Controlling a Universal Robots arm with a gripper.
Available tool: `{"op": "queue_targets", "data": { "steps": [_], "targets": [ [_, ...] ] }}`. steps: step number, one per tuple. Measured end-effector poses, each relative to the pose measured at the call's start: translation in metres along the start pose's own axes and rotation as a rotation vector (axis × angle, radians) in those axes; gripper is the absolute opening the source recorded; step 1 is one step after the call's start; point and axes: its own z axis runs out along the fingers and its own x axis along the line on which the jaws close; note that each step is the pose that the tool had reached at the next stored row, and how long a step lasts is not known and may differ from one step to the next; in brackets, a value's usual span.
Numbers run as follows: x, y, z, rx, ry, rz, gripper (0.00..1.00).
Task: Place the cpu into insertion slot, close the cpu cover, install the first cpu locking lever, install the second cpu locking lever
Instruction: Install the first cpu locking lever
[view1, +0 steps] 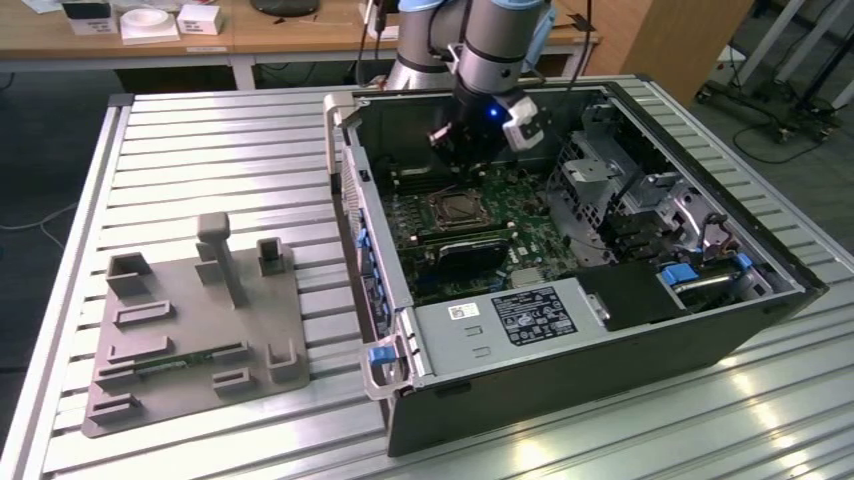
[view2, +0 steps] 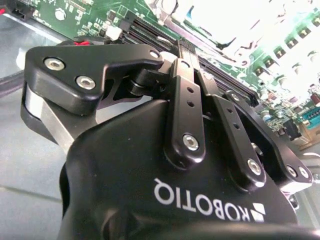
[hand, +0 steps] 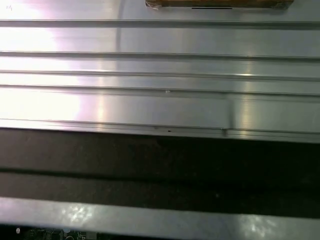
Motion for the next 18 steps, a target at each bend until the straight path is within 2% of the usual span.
{"op": "queue_targets", "data": {
  "steps": [13, 18],
  "targets": [
    [-0.0021, -0.0009, 0.0084, 0.0028, 0.0000, 0.000, 0.10],
    [-0.0023, -0.0009, 0.0090, 0.0030, 0.0001, 0.000, 0.10]
  ]
}}
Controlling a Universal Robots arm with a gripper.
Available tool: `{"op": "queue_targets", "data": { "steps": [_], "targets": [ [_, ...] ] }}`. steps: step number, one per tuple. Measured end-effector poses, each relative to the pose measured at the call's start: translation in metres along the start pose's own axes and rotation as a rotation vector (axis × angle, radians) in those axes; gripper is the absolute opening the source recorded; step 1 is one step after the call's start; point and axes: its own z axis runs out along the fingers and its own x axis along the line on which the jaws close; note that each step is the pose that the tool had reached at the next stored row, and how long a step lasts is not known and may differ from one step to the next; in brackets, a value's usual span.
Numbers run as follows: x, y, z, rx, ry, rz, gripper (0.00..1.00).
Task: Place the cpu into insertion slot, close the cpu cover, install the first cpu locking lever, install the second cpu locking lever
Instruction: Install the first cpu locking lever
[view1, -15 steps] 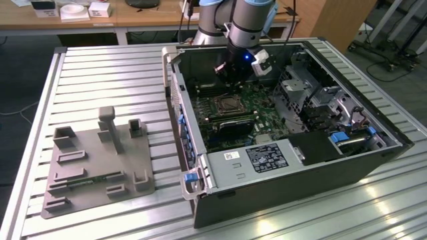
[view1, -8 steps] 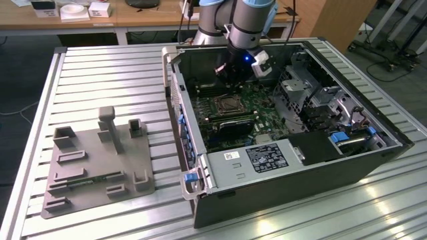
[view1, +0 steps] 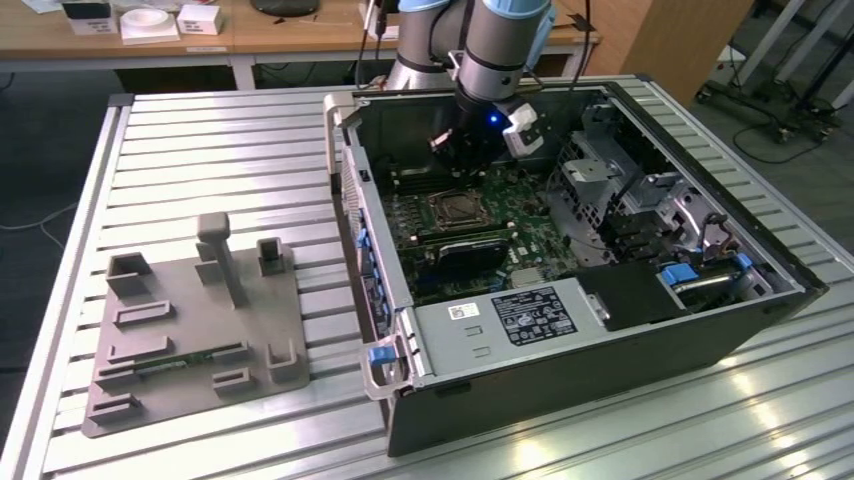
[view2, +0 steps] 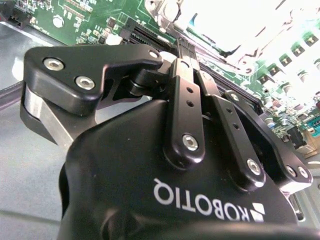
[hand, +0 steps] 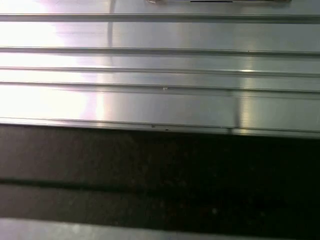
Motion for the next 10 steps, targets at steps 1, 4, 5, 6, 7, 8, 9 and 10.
{"op": "queue_targets", "data": {
  "steps": [1, 4, 5, 6, 7, 8, 9, 10],
  "targets": [
    [0.0000, 0.0000, 0.0001, -0.0002, -0.0001, 0.000, 0.10],
    [-0.0001, 0.0000, 0.0002, -0.0002, -0.0001, 0.000, 0.10],
    [-0.0003, 0.0000, 0.0002, -0.0002, 0.0000, 0.000, 0.10],
    [-0.0005, 0.0000, 0.0003, -0.0001, -0.0001, 0.000, 0.10],
    [-0.0006, 0.0000, 0.0004, 0.0005, -0.0002, 0.000, 0.10],
    [-0.0008, 0.0001, 0.0005, 0.0025, -0.0002, 0.000, 0.10],
    [-0.0009, 0.0000, 0.0004, 0.0058, 0.0000, 0.000, 0.10],
    [-0.0010, 0.0000, 0.0004, 0.0080, 0.0001, 0.000, 0.10]
  ]
}}
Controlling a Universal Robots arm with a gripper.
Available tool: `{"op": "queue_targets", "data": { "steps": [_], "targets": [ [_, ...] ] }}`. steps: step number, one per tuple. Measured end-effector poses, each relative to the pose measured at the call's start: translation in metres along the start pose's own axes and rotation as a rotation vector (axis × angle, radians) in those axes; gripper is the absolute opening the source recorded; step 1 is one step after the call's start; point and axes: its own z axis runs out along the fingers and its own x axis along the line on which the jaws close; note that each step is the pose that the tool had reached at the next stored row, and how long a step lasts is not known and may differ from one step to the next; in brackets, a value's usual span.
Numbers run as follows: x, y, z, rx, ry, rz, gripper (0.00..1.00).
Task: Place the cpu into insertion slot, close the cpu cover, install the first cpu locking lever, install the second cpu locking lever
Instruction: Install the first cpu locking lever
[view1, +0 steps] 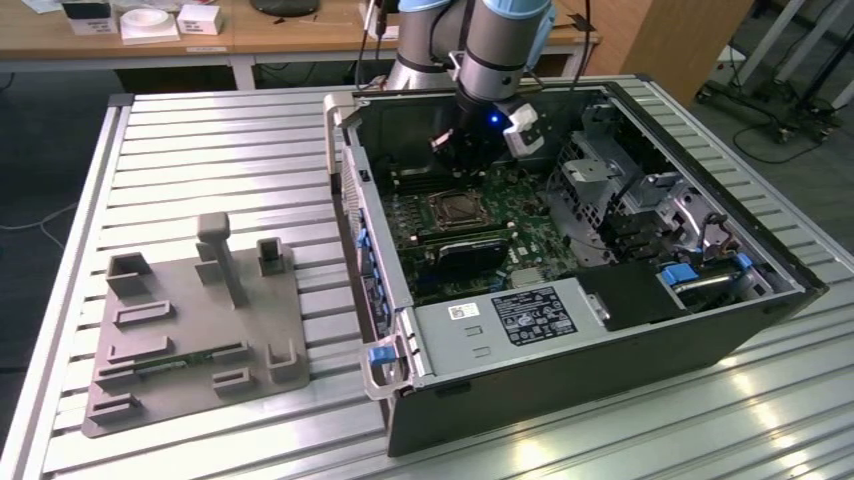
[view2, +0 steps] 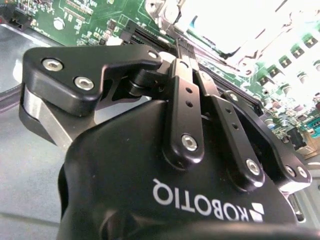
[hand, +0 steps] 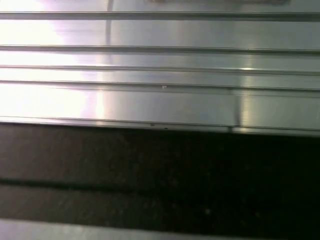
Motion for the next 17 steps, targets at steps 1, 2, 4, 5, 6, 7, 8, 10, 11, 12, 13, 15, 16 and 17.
{"op": "queue_targets", "data": {
  "steps": [1, 2, 4, 5, 6, 7, 8, 10, 11, 12, 13, 15, 16, 17],
  "targets": [
    [0.0000, 0.0000, 0.0000, 0.0007, 0.0001, 0.000, 0.10],
    [0.0000, 0.0000, 0.0000, 0.0009, 0.0001, 0.000, 0.10],
    [0.0000, 0.0000, 0.0000, 0.0010, 0.0002, 0.000, 0.10],
    [0.0000, 0.0000, 0.0001, 0.0011, 0.0002, 0.000, 0.10],
    [0.0000, 0.0000, 0.0002, 0.0010, 0.0002, 0.000, 0.10],
    [0.0000, 0.0000, 0.0005, 0.0008, 0.0001, 0.000, 0.10],
    [0.0000, 0.0000, 0.0007, 0.0009, 0.0001, 0.000, 0.10],
    [0.0000, 0.0000, 0.0010, 0.0009, 0.0002, 0.000, 0.10],
    [0.0000, -0.0001, 0.0020, 0.0014, 0.0001, 0.000, 0.10],
    [0.0000, -0.0001, 0.0021, 0.0014, 0.0001, 0.000, 0.10],
    [0.0000, -0.0001, 0.0021, 0.0014, 0.0001, 0.000, 0.10],
    [0.0000, -0.0001, 0.0021, 0.0015, 0.0002, 0.000, 0.10],
    [0.0000, -0.0001, 0.0022, 0.0019, 0.0002, 0.000, 0.10],
    [0.0000, -0.0001, 0.0022, 0.0023, 0.0001, 0.000, 0.10]
  ]
}}
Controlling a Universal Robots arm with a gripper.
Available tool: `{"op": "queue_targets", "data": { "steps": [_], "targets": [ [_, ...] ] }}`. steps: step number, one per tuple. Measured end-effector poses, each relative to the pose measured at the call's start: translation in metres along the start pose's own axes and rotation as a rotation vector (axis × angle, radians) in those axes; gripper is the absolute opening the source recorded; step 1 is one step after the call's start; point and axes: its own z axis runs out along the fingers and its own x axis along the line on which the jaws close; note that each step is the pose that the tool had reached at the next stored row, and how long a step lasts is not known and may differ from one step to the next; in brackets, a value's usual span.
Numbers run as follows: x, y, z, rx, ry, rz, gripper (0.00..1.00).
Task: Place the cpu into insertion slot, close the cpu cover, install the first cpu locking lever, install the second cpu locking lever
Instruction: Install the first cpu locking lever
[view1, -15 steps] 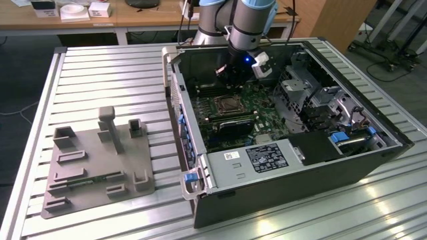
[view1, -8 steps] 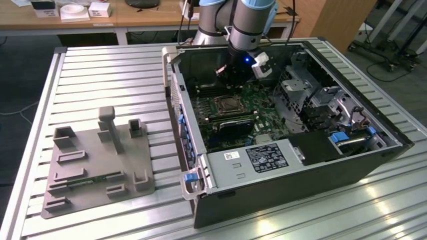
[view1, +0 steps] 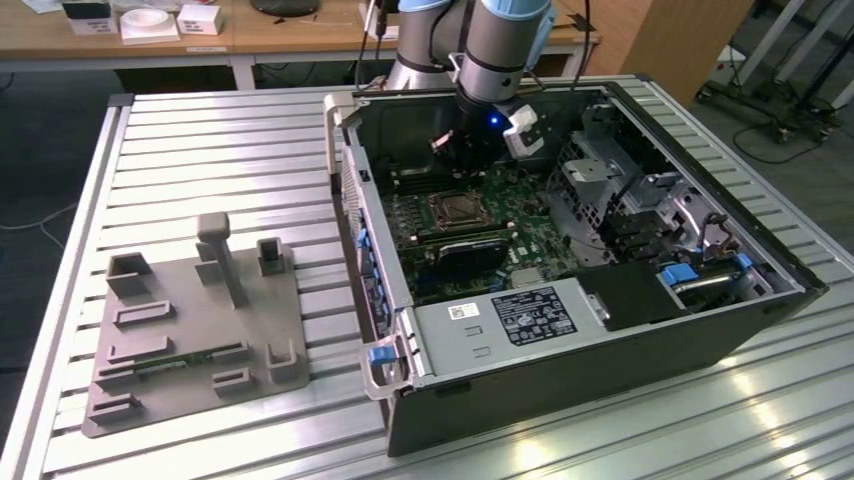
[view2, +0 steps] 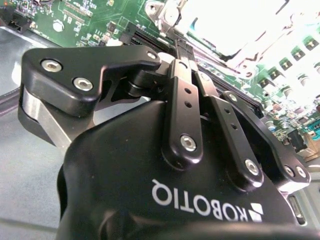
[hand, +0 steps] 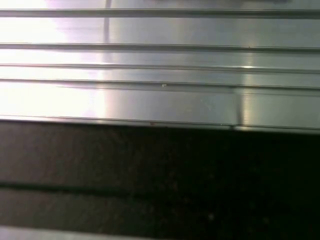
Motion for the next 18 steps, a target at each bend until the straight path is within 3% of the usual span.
{"op": "queue_targets", "data": {
  "steps": [10, 18],
  "targets": [
    [0.0000, 0.0000, 0.0006, 0.0186, 0.0008, 0.000, 0.10],
    [0.0001, -0.0002, 0.0017, 0.0259, 0.0013, 0.000, 0.10]
  ]
}}
